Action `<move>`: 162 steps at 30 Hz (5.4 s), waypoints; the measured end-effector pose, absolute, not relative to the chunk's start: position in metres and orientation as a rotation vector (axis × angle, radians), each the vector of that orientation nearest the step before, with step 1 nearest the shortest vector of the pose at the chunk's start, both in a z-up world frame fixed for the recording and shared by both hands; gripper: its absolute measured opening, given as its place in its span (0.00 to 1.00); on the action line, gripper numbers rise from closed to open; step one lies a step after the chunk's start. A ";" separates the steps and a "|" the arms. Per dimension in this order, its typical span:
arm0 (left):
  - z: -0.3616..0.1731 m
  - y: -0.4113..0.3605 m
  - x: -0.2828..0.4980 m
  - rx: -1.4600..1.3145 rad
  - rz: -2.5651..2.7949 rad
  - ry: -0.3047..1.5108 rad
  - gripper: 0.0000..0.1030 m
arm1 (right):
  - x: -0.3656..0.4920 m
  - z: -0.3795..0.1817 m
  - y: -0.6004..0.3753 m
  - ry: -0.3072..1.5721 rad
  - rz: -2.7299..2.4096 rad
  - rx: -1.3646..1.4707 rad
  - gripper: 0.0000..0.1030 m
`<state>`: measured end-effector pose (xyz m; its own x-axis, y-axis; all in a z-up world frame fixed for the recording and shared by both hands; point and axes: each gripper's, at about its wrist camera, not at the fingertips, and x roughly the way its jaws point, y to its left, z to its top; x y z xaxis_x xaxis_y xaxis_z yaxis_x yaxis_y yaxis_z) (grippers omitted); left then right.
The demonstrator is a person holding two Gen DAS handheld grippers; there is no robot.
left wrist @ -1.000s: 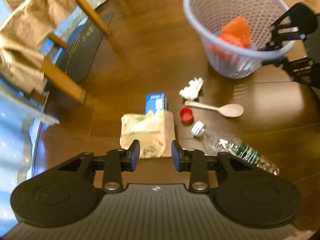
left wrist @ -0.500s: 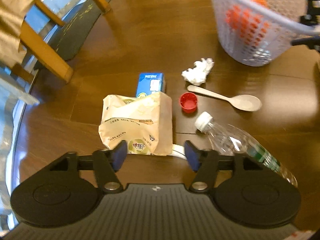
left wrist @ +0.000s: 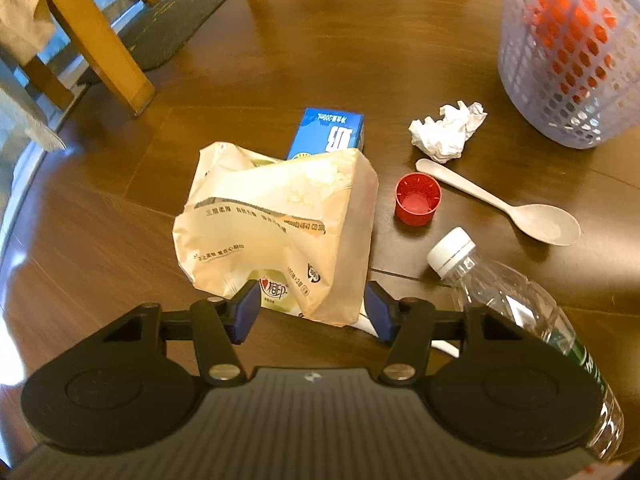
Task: Collect trash
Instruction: 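Move the left tool back over the remaining trash, then close the left tool on the paper bread bag, then carry the paper bag with the left tool into the wastebasket and release, then lower the left tool onto the Cestbon water bottle and close it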
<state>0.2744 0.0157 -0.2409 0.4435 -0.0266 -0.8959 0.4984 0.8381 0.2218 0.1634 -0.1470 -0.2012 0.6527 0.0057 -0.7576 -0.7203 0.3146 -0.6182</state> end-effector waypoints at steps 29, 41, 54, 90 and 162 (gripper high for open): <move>-0.142 0.012 0.242 0.518 -0.412 1.015 0.09 | 0.152 -0.205 -0.147 0.717 0.577 -1.207 0.10; -0.046 -0.054 0.226 0.567 -0.664 0.902 0.09 | 0.141 -0.203 -0.147 0.695 0.608 -1.228 0.10; -0.040 -0.148 0.227 0.670 -0.915 0.837 0.12 | 0.133 -0.200 -0.147 0.682 0.629 -1.229 0.10; -0.094 0.005 0.219 0.411 -0.417 1.053 0.35 | 0.138 -0.201 -0.146 0.688 0.609 -1.204 0.10; -0.252 -0.030 0.200 0.186 -0.380 1.355 0.66 | 0.142 -0.206 -0.148 0.659 0.592 -1.230 0.13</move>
